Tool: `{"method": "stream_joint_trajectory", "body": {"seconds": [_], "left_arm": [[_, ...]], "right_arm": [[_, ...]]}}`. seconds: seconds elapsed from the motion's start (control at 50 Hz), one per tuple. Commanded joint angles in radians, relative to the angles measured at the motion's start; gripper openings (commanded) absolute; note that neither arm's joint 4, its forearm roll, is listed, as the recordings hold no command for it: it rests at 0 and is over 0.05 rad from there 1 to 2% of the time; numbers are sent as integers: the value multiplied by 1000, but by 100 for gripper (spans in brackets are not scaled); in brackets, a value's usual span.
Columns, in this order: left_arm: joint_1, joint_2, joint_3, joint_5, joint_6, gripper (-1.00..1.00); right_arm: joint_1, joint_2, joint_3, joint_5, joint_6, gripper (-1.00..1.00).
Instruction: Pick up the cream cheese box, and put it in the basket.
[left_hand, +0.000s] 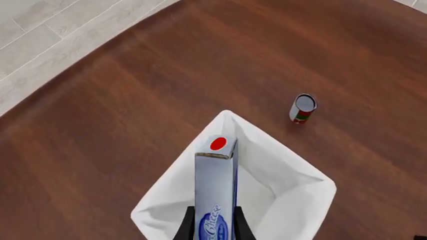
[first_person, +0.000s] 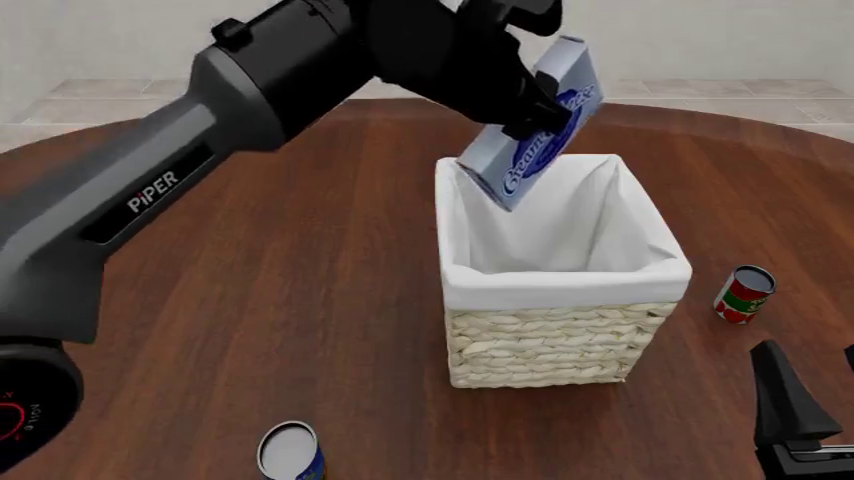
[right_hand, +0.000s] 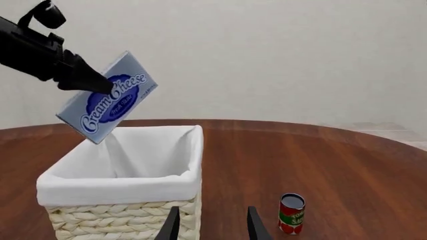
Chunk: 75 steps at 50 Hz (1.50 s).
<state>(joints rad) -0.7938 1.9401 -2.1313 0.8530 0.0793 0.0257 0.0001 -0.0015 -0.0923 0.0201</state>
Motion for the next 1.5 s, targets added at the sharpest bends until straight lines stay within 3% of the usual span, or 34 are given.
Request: {"method": "stream_joint_trajectory", "body": {"seconds": [0.02,0.1,0.86,1.32,1.34,1.5], "left_arm": [[-3,20,63,-62,17,-100],[-13,16,97,-84,50,-100],[-28,25,300,-236,87,-100],[-64,36,300,-235,126,-100],[-67,36,300,-234,125,100],[-78,32,306,-234,127,100]], "right_arm": [[-2,0,0,-3,5,100],[-2,0,0,-3,6,100],[0,0,0,-8,23,100],[5,0,0,-8,26,100],[5,0,0,-7,27,100],[7,0,0,-7,29,100]]}}
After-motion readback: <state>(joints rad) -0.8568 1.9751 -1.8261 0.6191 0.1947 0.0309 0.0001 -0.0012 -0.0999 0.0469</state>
